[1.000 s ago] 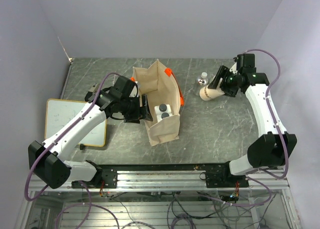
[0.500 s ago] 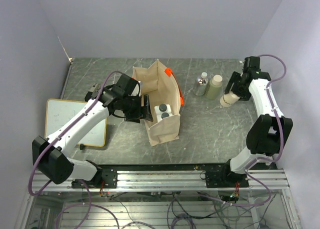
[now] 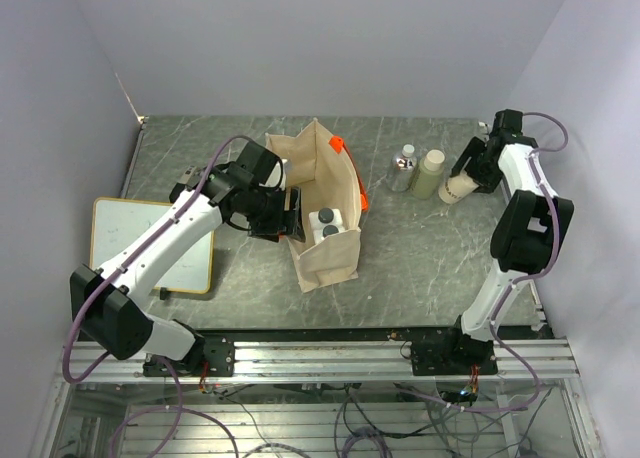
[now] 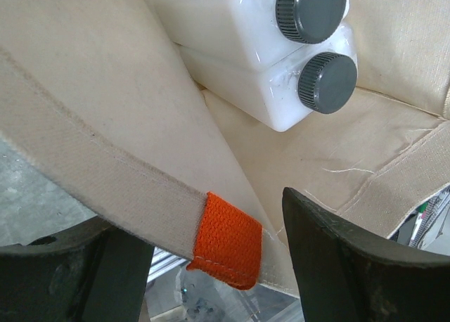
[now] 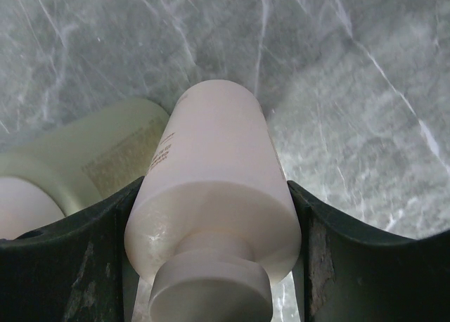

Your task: Take the personal care products out of the canvas bag

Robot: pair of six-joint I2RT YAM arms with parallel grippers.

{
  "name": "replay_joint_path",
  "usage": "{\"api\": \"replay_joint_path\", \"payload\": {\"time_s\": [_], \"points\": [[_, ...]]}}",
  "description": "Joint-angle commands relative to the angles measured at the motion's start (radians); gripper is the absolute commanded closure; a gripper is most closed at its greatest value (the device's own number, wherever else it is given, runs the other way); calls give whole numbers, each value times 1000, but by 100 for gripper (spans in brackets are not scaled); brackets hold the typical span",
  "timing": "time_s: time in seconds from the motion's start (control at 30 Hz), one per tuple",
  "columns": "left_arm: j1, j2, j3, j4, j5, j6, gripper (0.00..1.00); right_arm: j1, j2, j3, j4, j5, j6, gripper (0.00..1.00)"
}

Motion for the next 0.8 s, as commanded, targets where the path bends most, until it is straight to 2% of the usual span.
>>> {"api": "replay_joint_path", "payload": {"time_s": [0.0,0.13,0.27,0.3,0.33,0.4,0.53,0.77], "points": [[4,1,36,-13,-9,21,21,-2,41,107,63,-46,3,100],[4,-6,24,-2,-10,5,21,-1,73,128,60,-75,-11,93],[4,-13,18,5,-14,-9,21,-1,82,134,59,-111,-27,78],[4,-15,16,7,-15,-12,21,-1,80,133,62,-116,-27,72],[4,-17,12,10,-16,-18,21,-1,79,133,61,-120,-24,60],[4,-24,6,18,-11,-27,21,0,77,137,60,-128,-24,48],[4,-34,-5,29,-5,-41,21,0,72,147,43,-131,-26,32],[4,-50,-20,40,11,-49,21,-1,28,124,41,-130,-51,18]]}}
